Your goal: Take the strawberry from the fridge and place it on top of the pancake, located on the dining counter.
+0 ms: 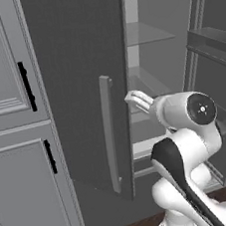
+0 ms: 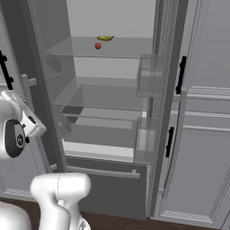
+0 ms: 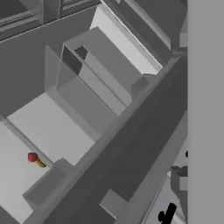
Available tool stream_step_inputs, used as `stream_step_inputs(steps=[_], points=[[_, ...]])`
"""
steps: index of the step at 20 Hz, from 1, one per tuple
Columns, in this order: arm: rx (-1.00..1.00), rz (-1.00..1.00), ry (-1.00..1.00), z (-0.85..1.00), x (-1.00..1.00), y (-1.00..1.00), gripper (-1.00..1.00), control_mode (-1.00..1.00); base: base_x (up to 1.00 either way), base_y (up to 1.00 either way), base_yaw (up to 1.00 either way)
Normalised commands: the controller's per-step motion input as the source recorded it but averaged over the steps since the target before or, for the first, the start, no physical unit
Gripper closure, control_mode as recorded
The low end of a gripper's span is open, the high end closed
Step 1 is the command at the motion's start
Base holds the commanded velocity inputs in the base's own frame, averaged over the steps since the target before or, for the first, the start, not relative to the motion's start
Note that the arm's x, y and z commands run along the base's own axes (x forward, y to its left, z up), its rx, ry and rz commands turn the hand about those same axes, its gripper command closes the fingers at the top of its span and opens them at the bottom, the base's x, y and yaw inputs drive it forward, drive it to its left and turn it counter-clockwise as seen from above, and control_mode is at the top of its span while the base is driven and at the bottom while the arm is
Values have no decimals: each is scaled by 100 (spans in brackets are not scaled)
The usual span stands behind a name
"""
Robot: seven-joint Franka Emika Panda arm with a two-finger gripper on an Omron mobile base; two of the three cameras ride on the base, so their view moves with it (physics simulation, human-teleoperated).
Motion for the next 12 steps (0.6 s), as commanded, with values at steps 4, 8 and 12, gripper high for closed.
stream_step_inputs(steps=[4, 8, 12], points=[[90, 17, 12, 22, 0, -99, -100, -100, 0, 0, 0], [97, 22, 24, 3, 13, -71, -100, -100, 0, 0, 0], [82, 28, 38, 0, 46, -28, -100, -100, 0, 0, 0]])
